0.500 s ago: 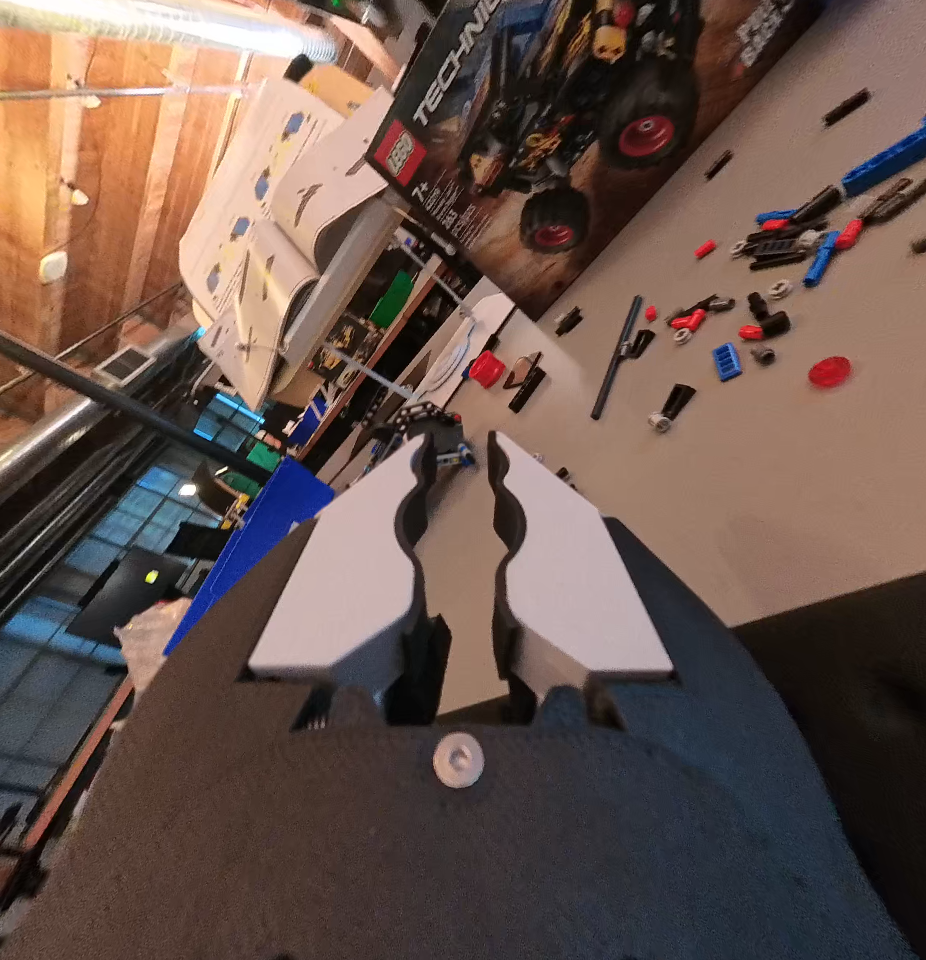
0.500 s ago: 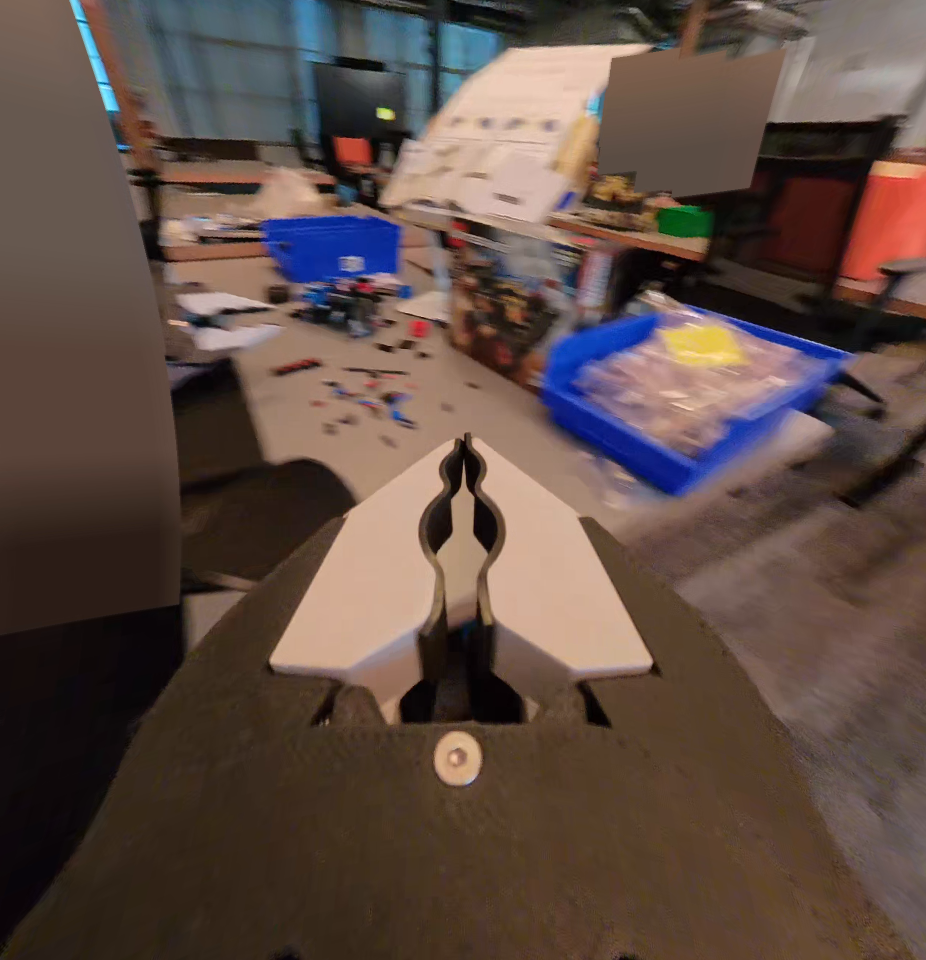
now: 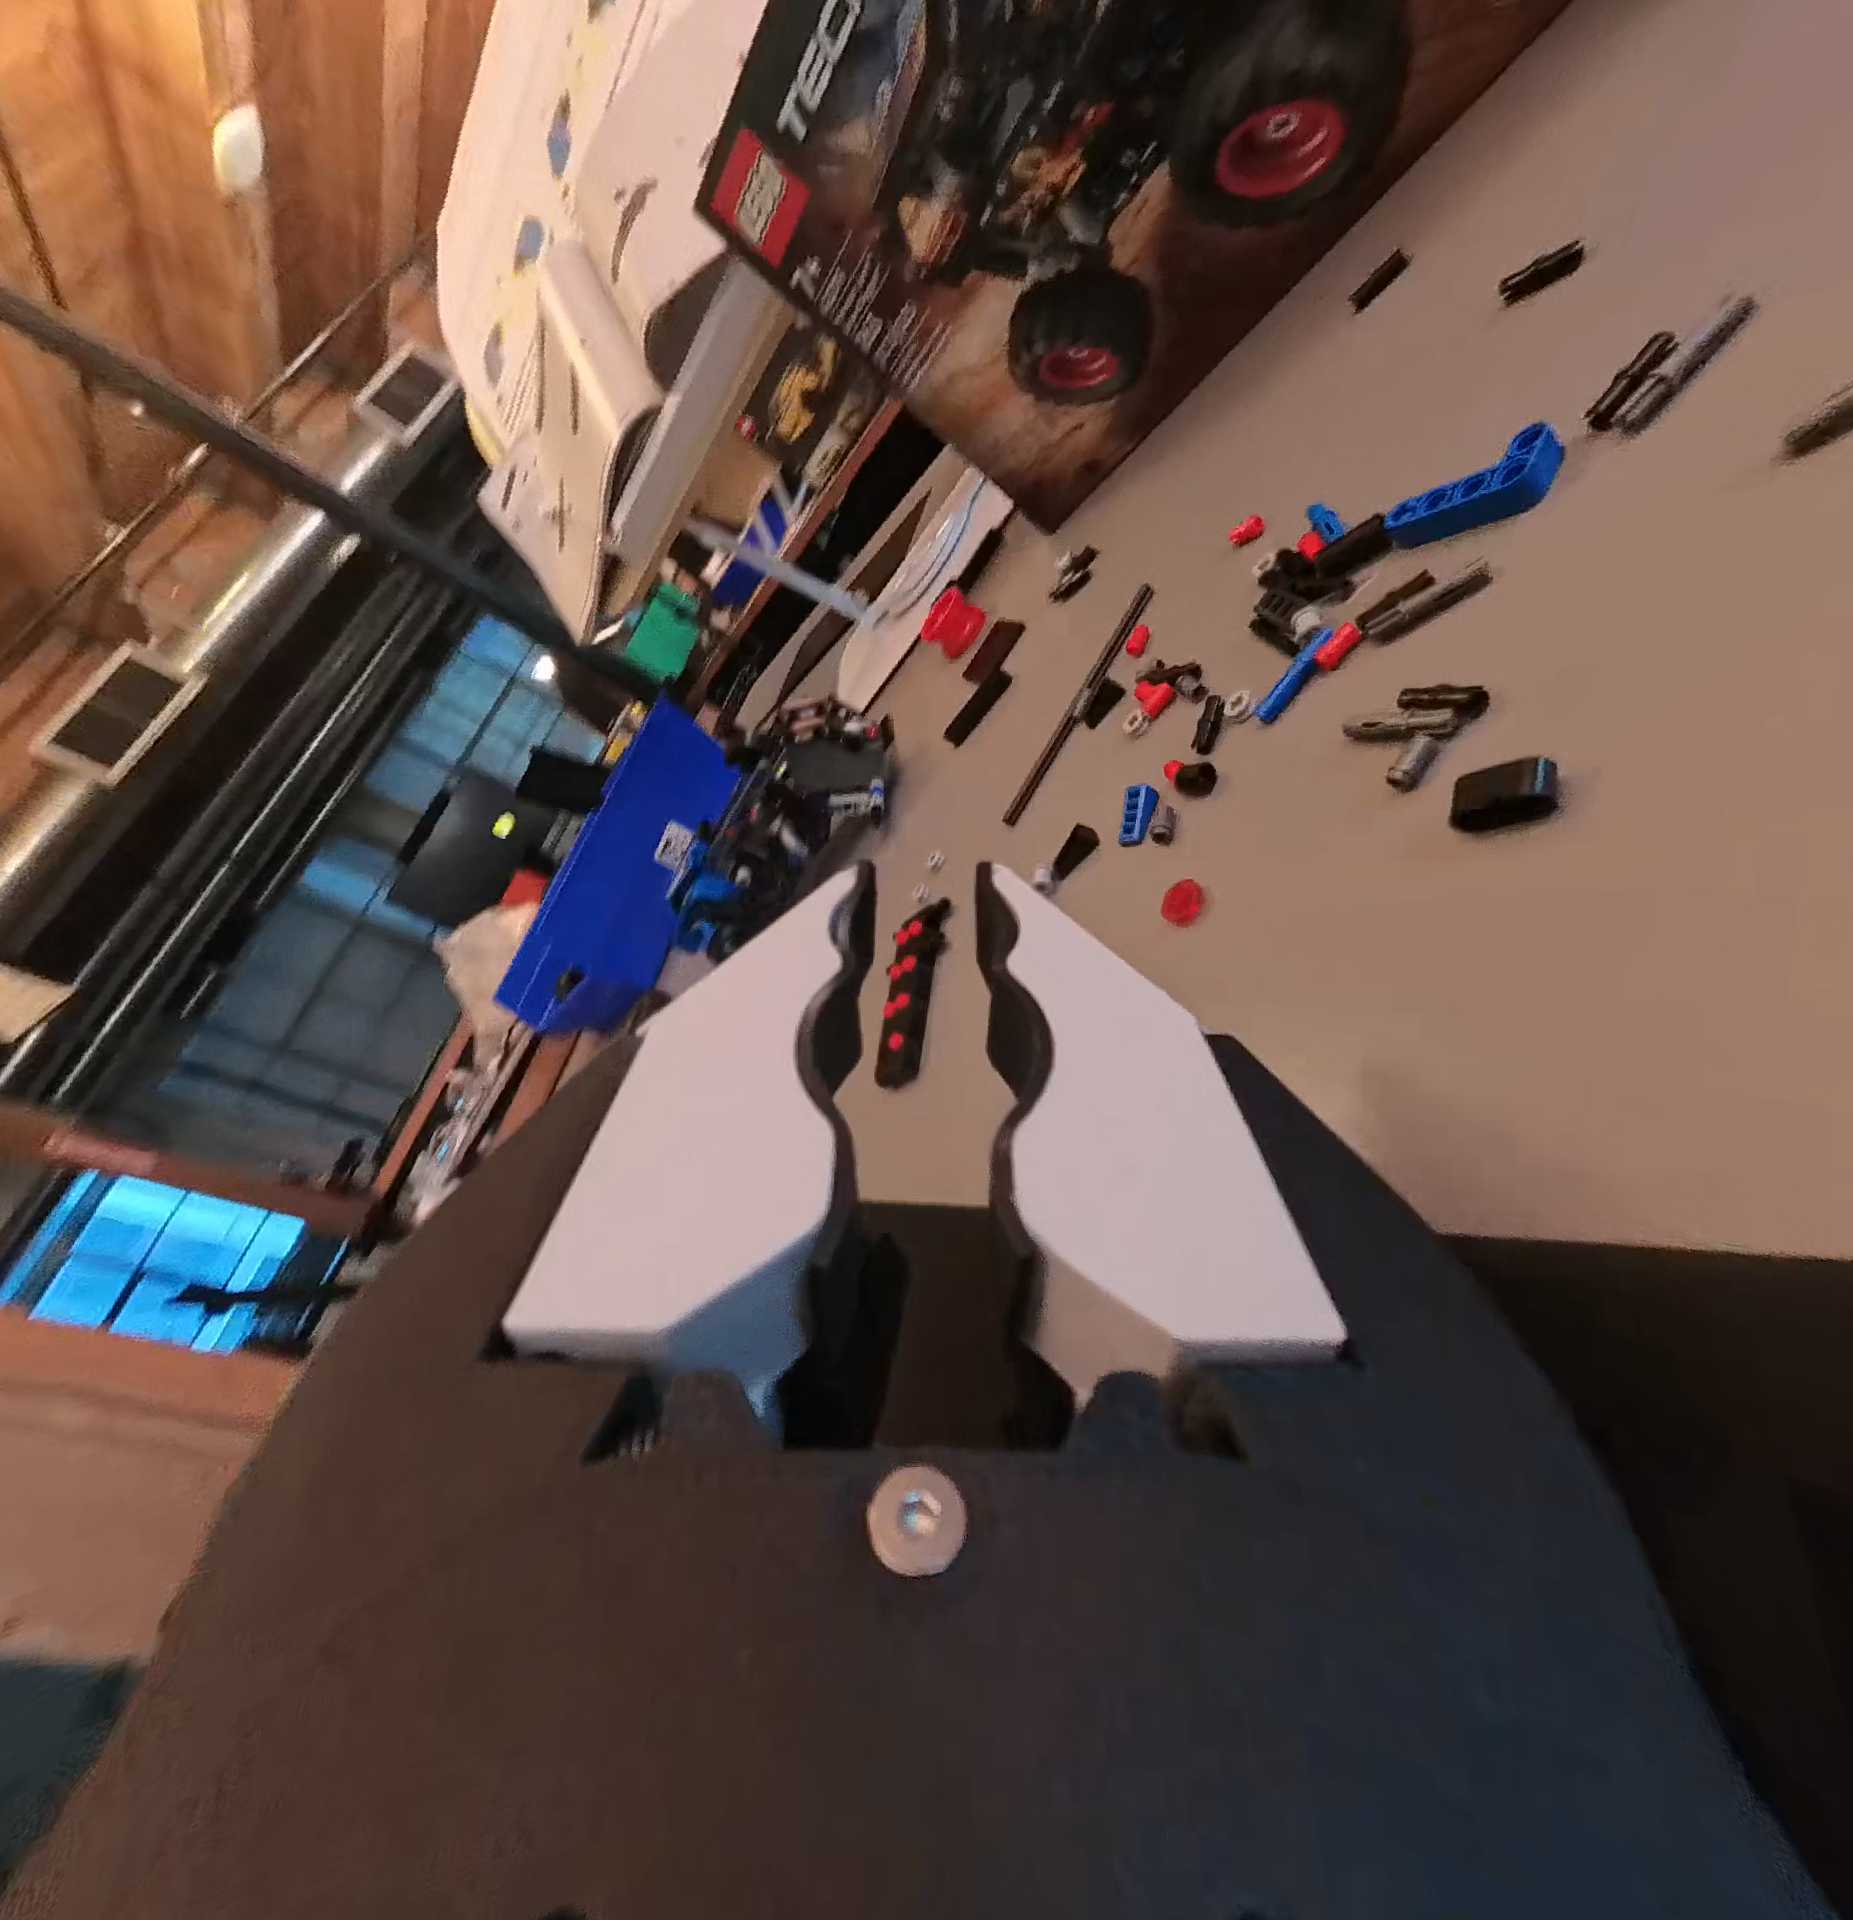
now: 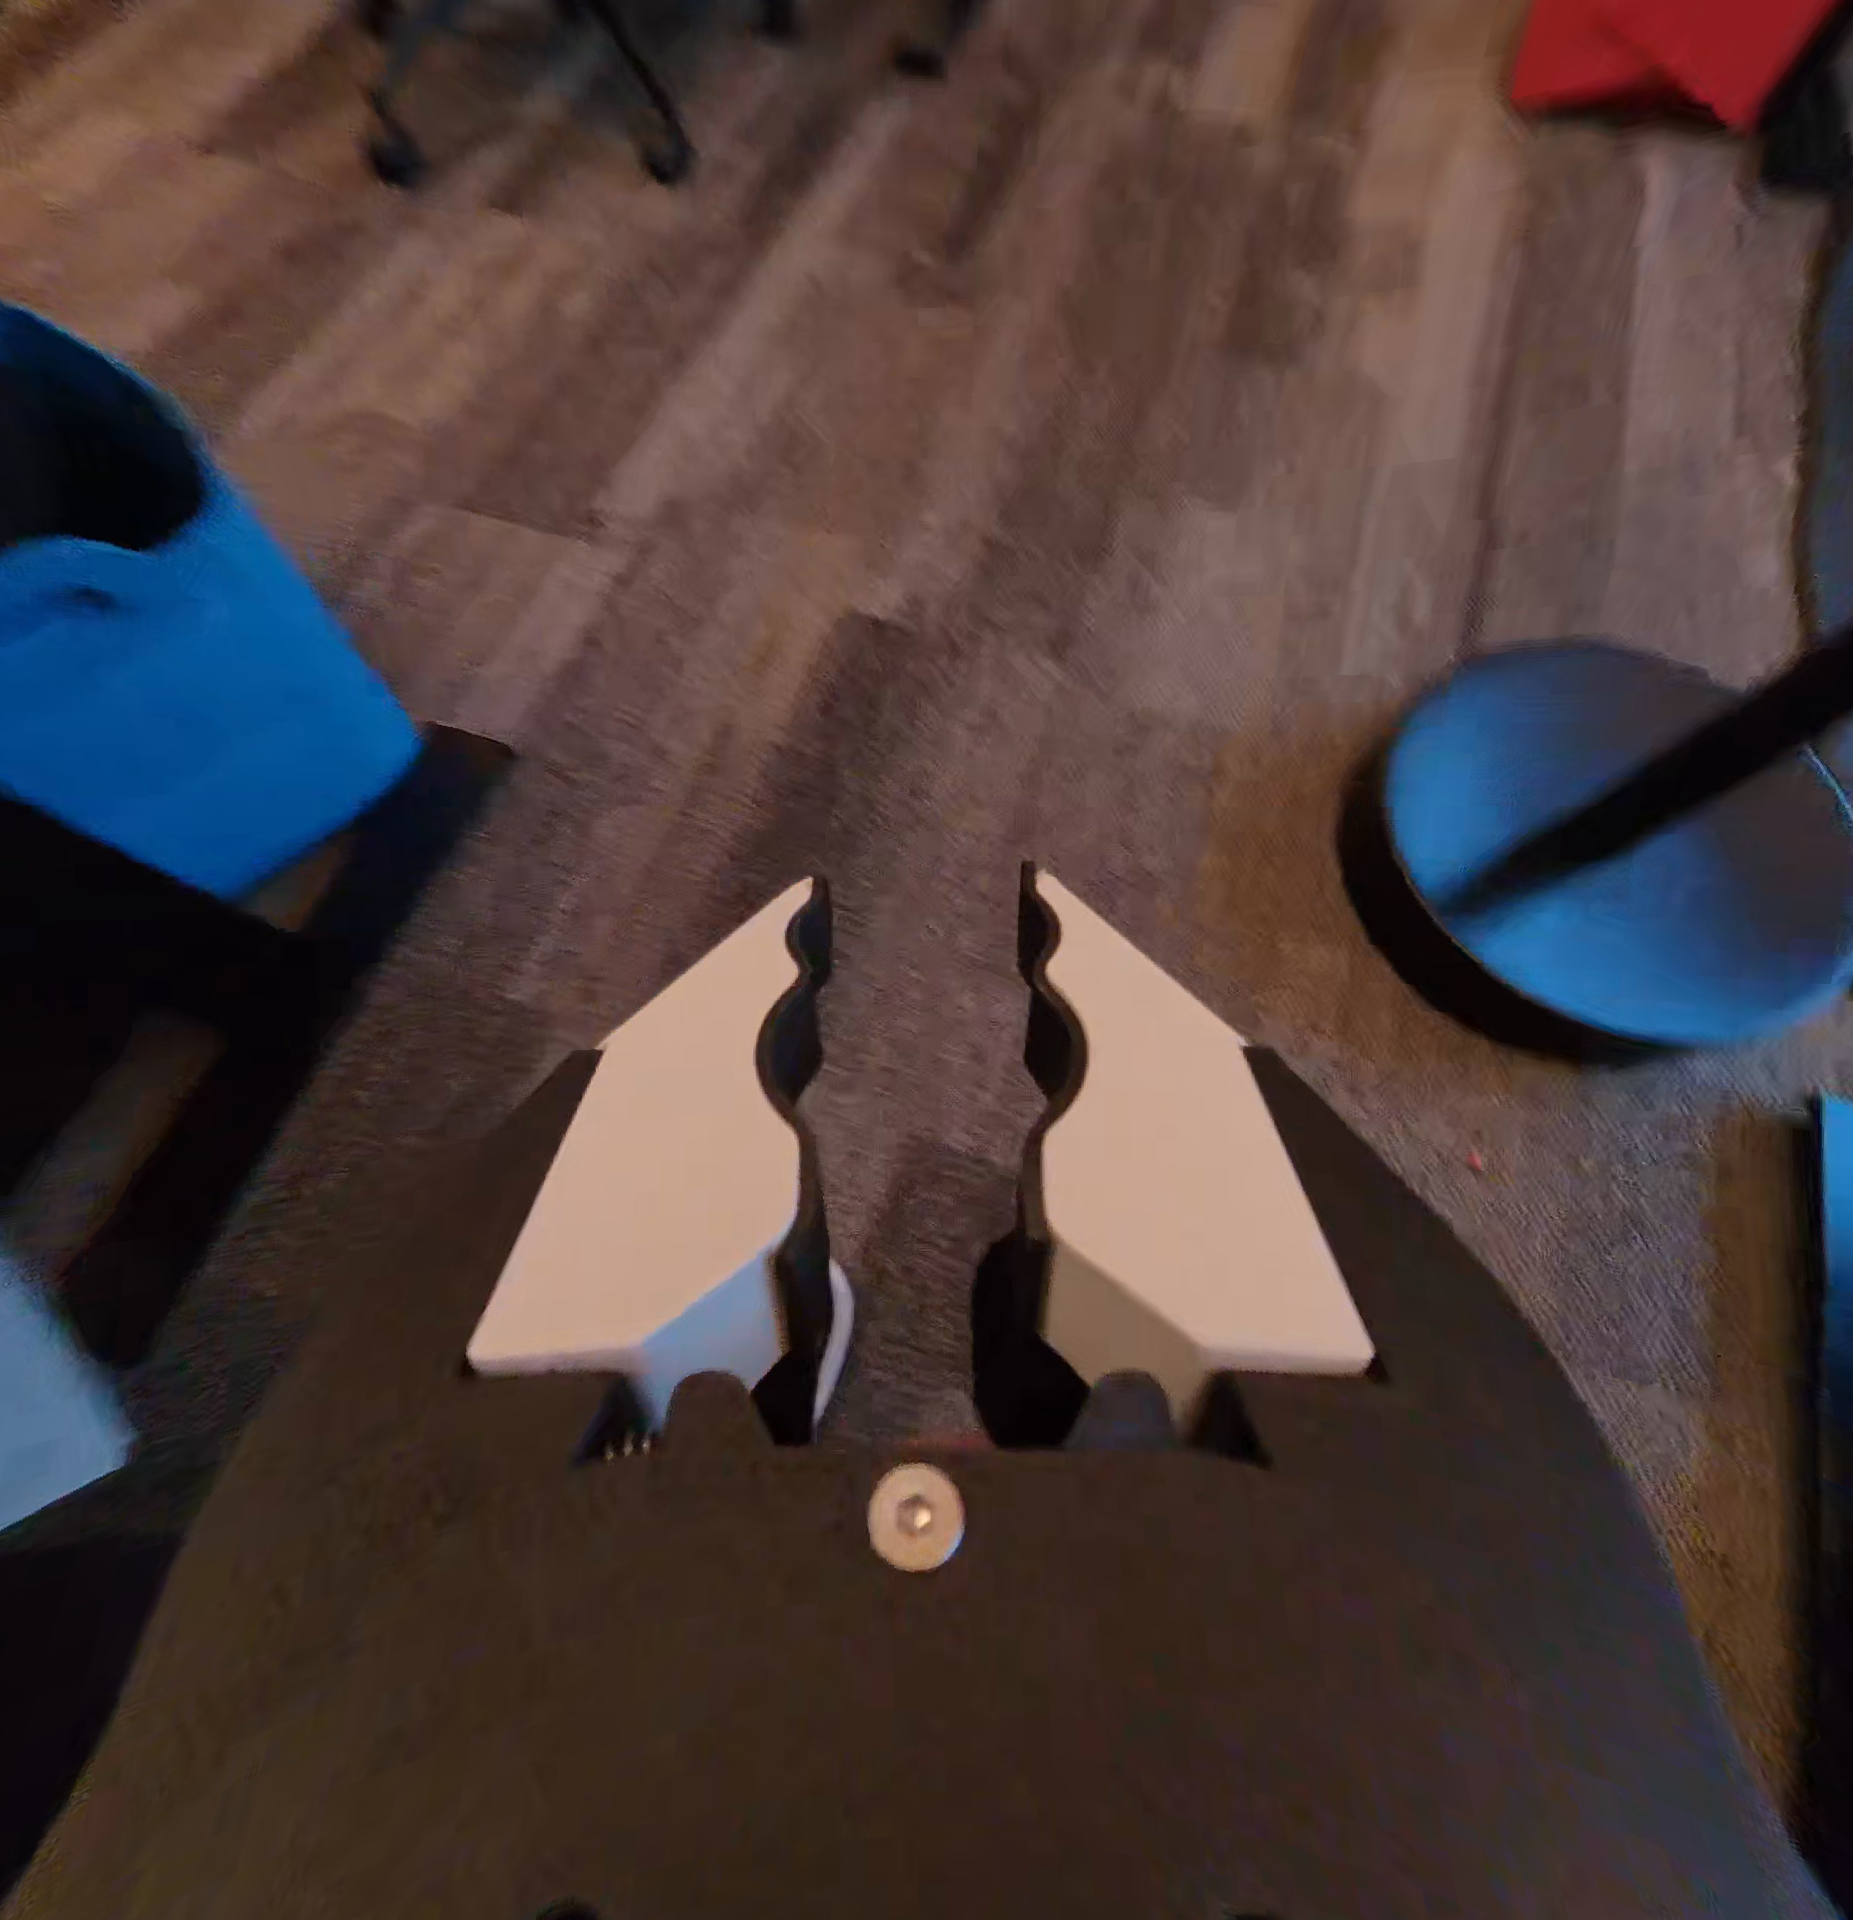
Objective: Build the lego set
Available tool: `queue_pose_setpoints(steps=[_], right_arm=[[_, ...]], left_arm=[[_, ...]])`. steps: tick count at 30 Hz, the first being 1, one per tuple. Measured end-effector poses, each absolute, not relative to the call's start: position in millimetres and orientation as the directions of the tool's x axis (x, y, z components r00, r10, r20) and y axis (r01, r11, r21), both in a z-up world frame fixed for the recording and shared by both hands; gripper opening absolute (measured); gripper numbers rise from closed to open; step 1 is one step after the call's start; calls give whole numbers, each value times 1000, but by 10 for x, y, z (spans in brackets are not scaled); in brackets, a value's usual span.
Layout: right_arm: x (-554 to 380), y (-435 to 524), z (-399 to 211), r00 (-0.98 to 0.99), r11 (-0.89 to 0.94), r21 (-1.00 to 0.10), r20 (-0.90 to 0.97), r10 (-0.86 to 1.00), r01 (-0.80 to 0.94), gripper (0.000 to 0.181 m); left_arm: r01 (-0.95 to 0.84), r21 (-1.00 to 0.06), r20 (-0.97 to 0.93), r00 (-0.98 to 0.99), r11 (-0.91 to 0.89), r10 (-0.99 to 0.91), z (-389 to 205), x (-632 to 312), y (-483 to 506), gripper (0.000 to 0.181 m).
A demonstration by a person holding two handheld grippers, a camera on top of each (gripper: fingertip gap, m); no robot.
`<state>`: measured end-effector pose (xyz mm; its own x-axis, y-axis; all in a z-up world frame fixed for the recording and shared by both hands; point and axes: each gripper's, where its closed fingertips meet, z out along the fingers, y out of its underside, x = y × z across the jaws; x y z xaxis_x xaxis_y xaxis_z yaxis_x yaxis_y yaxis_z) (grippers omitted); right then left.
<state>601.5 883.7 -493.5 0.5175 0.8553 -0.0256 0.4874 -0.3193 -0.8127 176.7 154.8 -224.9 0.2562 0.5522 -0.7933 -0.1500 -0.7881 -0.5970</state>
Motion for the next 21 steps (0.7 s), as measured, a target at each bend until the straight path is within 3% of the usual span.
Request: queue_pose_setpoints(steps=[5, 12, 15, 18, 21], right_arm=[[6992, 10096, -6498, 696, -534, -737, -120, 708, 415, 34], [7957, 11033, -8368, 786, -675, -593, -111, 608, 438, 44], [8181, 11286, -8981, 819, -739, -540, -147, 554, 403, 46], [8236, 11540, -9316, 817, -727, -541, -120, 564, 422, 40], [8213, 11849, -9581, 832, -738, -539, -117, 542, 405, 37]], left_arm=[[48, -544, -817, 197, -837, 542, -2386, 1884, 1599, 10], [302, -620, -756, 15, -724, 654, -2435, 1930, 1265, 0], [339, -538, -802, 78, -772, 593, -2522, 2042, 1187, 0], [439, -637, -658, 117, -633, 744, -2622, 2220, 1098, 0], [546, -615, -552, 217, -569, 805, -2718, 2386, 1190, 0]])
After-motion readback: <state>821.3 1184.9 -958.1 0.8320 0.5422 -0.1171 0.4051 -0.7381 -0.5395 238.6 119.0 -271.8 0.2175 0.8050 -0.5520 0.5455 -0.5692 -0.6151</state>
